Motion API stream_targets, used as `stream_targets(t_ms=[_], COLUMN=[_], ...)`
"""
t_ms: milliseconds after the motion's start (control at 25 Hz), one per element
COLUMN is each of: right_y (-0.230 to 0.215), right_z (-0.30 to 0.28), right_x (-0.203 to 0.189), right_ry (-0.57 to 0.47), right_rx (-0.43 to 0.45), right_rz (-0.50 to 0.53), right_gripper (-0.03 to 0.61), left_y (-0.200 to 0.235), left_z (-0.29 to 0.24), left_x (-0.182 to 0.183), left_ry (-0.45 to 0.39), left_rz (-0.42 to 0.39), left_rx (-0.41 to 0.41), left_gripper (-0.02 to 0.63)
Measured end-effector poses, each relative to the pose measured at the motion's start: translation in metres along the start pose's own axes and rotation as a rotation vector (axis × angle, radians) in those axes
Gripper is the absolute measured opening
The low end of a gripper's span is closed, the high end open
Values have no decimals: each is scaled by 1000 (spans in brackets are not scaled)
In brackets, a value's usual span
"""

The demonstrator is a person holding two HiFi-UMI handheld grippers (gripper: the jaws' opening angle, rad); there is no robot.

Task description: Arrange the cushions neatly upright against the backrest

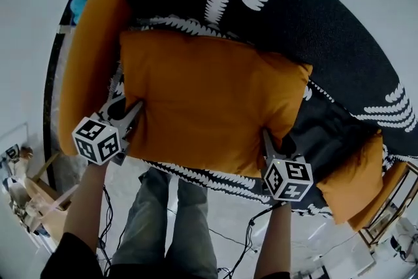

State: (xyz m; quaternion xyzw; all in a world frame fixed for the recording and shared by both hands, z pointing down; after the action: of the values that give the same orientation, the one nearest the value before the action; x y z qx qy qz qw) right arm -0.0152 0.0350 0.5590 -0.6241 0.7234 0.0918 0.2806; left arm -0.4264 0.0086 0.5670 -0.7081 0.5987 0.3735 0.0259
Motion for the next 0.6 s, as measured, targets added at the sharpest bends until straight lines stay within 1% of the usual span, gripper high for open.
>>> stream_targets(t_ms=[200, 320, 440, 600], right_y=[13, 22, 32, 44], right_z=[17, 31, 48, 68], right_x=[7, 7, 5, 8], right_ry=[-11, -33, -64, -128], right_rx=[-49, -71, -87, -115], right_rz=[52, 68, 61, 35], right_gripper=[191, 181, 179, 179], left_y=[-9, -14, -19, -26], left_z=[16, 27, 43, 61], left_x=[5, 4, 11, 33], left_ry=[-18, -33, -58, -103], left_rz=[-36, -48, -81, -150], left_rx=[-7, -10, -7, -5], left_gripper=[78, 67, 64, 64])
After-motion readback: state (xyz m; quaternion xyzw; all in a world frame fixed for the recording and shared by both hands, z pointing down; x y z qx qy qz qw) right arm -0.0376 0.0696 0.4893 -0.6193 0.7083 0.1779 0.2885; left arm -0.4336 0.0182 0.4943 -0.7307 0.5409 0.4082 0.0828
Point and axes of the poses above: the fingertips, and each gripper's own axes: z backward along the fingers, y to its left, x out of its top, the point moved 6 cm from there along z, backward along the fingers, and after that the axes turned 1 degree about x, right-handed, at the moved point
